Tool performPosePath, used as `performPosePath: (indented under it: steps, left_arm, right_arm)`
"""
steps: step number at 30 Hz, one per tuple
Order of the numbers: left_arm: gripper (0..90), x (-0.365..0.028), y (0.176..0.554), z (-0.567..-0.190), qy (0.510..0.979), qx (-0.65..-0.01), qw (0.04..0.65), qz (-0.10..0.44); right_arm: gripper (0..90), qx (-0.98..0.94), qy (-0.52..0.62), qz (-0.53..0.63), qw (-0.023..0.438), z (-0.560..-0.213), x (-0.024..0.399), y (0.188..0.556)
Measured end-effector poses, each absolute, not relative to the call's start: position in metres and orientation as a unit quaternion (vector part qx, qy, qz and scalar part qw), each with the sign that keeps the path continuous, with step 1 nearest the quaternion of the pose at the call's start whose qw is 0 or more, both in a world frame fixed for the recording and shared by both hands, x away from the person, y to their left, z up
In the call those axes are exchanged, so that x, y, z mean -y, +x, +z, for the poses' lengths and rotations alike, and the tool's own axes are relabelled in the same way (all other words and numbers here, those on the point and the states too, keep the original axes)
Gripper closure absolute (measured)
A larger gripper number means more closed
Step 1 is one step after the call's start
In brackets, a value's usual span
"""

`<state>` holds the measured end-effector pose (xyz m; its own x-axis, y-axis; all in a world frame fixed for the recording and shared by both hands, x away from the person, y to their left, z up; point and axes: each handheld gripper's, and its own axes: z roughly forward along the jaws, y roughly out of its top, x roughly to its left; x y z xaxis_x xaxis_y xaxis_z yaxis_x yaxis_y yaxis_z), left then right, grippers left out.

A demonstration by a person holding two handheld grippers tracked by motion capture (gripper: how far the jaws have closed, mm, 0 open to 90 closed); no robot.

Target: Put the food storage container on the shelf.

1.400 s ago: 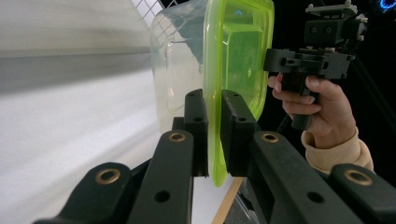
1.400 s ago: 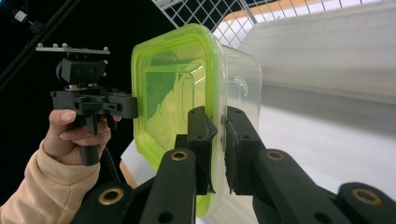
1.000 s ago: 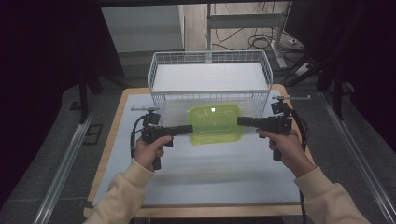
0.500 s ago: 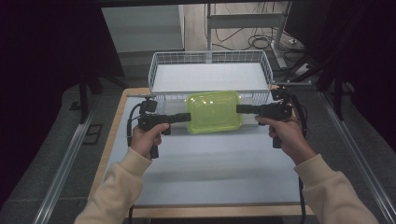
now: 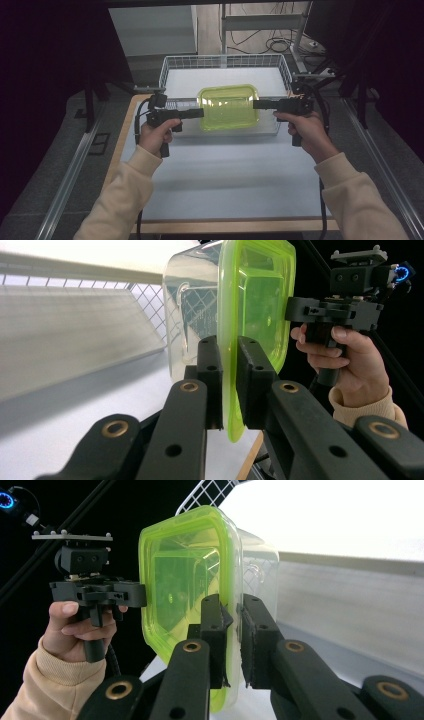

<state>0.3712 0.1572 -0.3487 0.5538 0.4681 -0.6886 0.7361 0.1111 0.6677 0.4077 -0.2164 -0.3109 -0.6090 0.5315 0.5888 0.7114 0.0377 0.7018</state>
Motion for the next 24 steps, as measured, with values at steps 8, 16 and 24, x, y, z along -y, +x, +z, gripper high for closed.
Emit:
performPosePath:
  steps: [8, 16, 24]
  left_arm:
    - [82.2, -0.161, 0.388, -0.342, 0.652, -0.468, 0.585, -0.115]
    - [82.1, -0.165, 0.416, -0.342, 0.643, -0.486, 0.581, -0.116]
    - [81.9, -0.166, 0.439, -0.340, 0.642, -0.494, 0.575, -0.115]
  right_arm:
    - [82.1, 0.712, -0.438, -0.542, 0.084, -0.306, 0.212, 0.424]
    - [82.0, 0.706, -0.455, -0.536, 0.084, -0.306, 0.206, 0.451]
    - [81.7, 0.698, -0.467, -0.537, 0.080, -0.307, 0.202, 0.473]
